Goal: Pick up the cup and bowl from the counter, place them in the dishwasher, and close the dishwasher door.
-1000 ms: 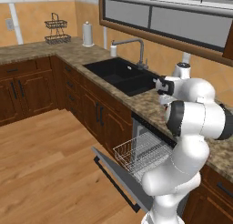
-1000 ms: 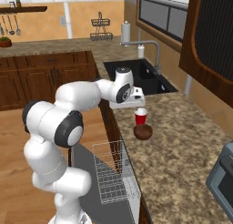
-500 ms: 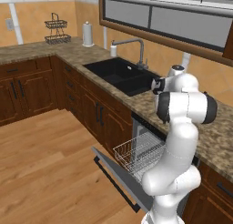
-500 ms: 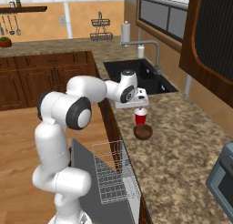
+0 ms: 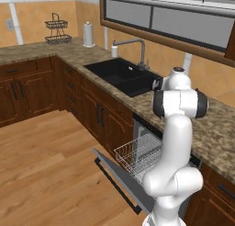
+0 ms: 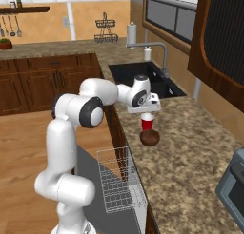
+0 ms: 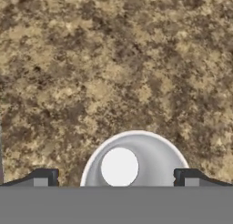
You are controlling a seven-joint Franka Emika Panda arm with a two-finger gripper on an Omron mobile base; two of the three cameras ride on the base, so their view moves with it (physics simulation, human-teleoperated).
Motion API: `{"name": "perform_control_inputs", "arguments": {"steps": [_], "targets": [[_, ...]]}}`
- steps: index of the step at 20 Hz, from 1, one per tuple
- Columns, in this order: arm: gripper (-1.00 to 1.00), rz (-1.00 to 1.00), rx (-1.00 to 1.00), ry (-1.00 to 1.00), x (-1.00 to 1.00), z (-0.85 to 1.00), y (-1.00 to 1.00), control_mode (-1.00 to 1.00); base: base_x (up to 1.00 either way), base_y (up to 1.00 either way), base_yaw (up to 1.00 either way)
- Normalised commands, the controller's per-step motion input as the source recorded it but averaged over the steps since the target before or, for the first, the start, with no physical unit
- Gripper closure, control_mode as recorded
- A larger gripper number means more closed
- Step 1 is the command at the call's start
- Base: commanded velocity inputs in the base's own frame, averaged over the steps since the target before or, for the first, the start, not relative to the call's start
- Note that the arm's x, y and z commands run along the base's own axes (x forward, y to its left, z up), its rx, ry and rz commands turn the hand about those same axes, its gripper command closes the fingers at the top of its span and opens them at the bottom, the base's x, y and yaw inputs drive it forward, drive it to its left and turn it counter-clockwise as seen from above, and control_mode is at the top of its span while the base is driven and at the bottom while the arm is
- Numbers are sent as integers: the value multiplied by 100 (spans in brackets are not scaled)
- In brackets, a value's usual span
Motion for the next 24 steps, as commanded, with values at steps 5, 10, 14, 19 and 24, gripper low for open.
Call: {"name": "perform_control_inputs", "arguments": {"steps": [5, 10, 14, 19, 24], "targets": [[-100, 0, -1, 8, 5, -26, -2, -100, 0, 0, 0], [-100, 0, -3, 7, 0, -25, 1, -100, 0, 0, 0], [-100, 4, -1, 1, -14, -10, 1, -100, 0, 0, 0], [-100, 10, 0, 0, -26, -3, 2, -100, 0, 0, 0], [-100, 8, 2, 0, -24, 0, 12, -100, 0, 0, 0]]}}
